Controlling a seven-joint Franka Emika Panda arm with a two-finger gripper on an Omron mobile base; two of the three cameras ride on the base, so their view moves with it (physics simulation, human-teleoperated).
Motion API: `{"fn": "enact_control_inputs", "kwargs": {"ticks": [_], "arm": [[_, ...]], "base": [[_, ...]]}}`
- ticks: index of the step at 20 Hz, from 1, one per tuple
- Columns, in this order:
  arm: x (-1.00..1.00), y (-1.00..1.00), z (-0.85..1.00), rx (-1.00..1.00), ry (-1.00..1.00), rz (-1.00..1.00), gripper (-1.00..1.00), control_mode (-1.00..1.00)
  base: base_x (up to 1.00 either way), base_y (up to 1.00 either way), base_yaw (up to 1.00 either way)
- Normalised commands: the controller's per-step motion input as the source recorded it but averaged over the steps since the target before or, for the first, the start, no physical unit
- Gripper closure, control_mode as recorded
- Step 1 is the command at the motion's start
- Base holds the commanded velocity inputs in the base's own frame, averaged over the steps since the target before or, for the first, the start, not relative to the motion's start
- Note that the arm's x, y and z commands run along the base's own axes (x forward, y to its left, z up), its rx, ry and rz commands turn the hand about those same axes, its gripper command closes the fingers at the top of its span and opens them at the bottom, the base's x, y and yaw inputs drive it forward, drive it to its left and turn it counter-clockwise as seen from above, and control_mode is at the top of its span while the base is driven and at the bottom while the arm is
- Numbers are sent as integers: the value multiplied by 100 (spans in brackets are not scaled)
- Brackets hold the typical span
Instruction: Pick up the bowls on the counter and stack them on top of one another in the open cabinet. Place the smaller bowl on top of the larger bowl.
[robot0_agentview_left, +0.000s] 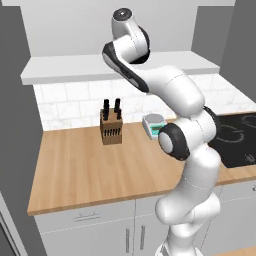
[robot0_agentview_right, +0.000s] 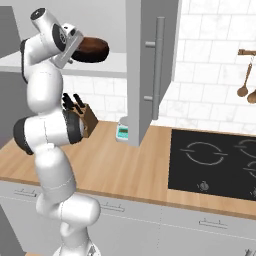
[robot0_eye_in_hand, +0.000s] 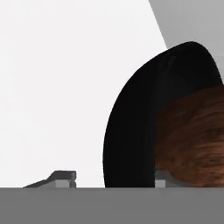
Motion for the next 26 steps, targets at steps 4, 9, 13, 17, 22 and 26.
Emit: {"fn": "enact_control_inputs", "kwargs": {"ticks": [4,9,13,17,22,26], "arm": [[-84,14,-46,-11,-11,0,-100,-100],[-100,14,-40,-8,-38,0,-100,-100],[-100,-17,-97,-8,-45,0,-100,-100],[-100,-72,-100,-16,-20,0,-100,-100],[-100,-100,-100,-11,-7,0,-100,-100],[-100,-100,-100,-1,-15,0,-100,-100]], "base": [[0,0,0],[0,0,0],[0,0,0],[0,0,0],[0,0,0],[0,0,0]]}}
